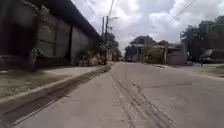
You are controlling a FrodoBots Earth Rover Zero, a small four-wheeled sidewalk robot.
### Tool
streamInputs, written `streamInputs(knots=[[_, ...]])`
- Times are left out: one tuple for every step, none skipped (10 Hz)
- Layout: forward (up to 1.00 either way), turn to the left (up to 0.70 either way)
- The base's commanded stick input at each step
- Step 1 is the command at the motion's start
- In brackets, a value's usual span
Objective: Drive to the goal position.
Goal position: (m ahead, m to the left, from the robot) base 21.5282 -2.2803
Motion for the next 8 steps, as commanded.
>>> streamInputs(knots=[[0.89, 0.0], [1.0, 0.0], [1.0, 0.0], [1.0, 0.0], [1.0, 0.0], [1.0, 0.0], [1.0, -0.04], [1.0, -0.13]])
